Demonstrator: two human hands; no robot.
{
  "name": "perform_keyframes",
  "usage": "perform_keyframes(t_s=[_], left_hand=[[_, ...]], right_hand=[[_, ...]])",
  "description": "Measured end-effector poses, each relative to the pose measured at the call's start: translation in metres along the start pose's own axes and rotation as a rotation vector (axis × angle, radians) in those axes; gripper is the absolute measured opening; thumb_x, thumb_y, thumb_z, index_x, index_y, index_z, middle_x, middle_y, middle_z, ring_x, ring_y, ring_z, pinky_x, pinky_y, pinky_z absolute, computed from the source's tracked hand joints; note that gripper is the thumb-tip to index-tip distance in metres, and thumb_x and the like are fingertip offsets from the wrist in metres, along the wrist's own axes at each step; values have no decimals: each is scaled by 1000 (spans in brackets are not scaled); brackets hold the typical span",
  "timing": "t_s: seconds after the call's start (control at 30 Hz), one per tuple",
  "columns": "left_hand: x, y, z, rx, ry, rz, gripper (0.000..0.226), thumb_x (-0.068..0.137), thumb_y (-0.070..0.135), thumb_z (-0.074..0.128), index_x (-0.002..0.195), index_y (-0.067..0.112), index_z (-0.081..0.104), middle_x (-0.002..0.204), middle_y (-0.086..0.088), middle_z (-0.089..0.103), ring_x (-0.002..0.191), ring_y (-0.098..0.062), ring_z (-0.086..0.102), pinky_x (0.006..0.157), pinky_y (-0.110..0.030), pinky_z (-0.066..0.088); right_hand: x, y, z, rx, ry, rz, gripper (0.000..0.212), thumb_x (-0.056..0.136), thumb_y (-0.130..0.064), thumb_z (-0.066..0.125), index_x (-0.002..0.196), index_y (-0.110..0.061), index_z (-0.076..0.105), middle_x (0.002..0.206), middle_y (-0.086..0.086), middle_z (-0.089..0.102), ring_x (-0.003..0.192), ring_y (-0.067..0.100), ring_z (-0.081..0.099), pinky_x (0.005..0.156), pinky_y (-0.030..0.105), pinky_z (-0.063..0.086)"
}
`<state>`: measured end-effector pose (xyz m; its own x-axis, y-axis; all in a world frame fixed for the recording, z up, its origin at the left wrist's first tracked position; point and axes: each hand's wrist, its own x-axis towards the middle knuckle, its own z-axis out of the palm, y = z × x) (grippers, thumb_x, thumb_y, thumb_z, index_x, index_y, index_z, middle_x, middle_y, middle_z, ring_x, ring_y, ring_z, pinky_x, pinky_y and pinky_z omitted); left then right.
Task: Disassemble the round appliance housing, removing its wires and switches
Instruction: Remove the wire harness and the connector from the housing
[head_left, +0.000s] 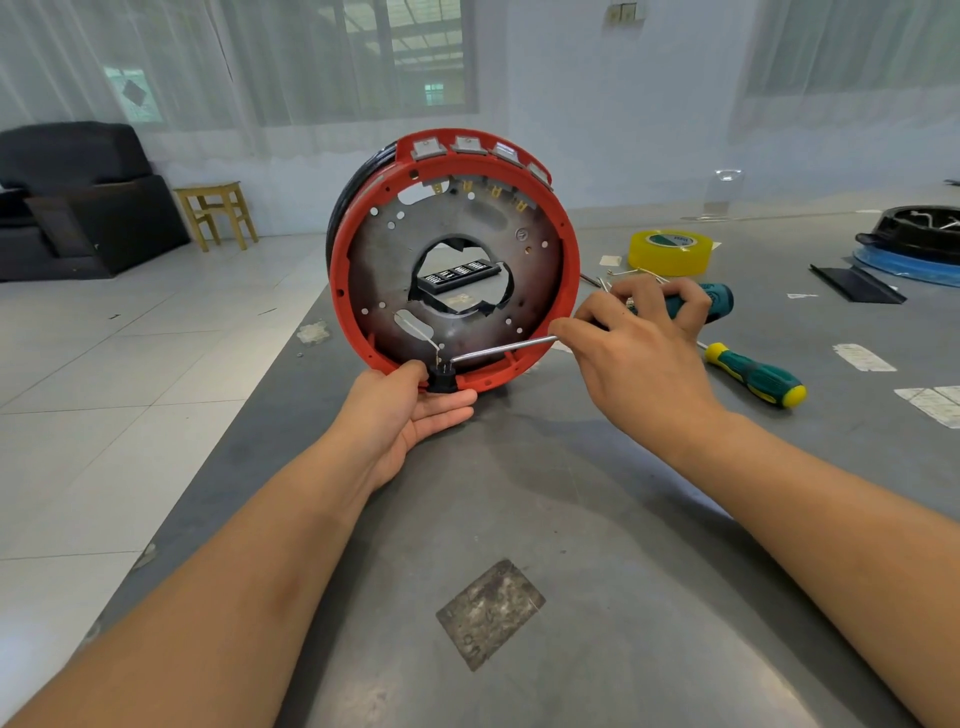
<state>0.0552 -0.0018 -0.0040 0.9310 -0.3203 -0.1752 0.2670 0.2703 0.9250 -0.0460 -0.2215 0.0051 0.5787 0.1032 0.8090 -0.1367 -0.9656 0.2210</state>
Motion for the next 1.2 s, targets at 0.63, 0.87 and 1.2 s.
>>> perform_keyframes(t_s=[0.63, 0.87, 1.2], left_hand=[[6, 1, -7, -148, 42, -3, 17, 103, -3, 38, 110, -5, 53, 79, -24, 77, 86, -39, 80, 61, -40, 65], [7, -1, -6, -126, 39, 2, 18, 103, -1, 39, 114, -6, 53, 82, -25, 77, 86, -39, 80, 62, -39, 65], [0, 1, -3, -72, 29, -2, 30, 105, -1, 41, 133, -11, 47, 117, -33, 68, 87, -39, 79, 63, -40, 66]], right_hand=[[-6, 28, 5, -123, -269, 401, 11, 101, -15, 54, 109, -18, 61, 102, 6, 68, 93, 31, 60, 59, 34, 33], [-2, 30, 6, -269, -609, 348, 22, 94, -10, 56, 112, -21, 63, 109, 6, 59, 103, 29, 59, 67, 35, 35], [-1, 25, 15, -323, -678, 281, 24, 95, -17, 57, 115, -22, 68, 106, 6, 61, 107, 30, 59, 78, 37, 39]])
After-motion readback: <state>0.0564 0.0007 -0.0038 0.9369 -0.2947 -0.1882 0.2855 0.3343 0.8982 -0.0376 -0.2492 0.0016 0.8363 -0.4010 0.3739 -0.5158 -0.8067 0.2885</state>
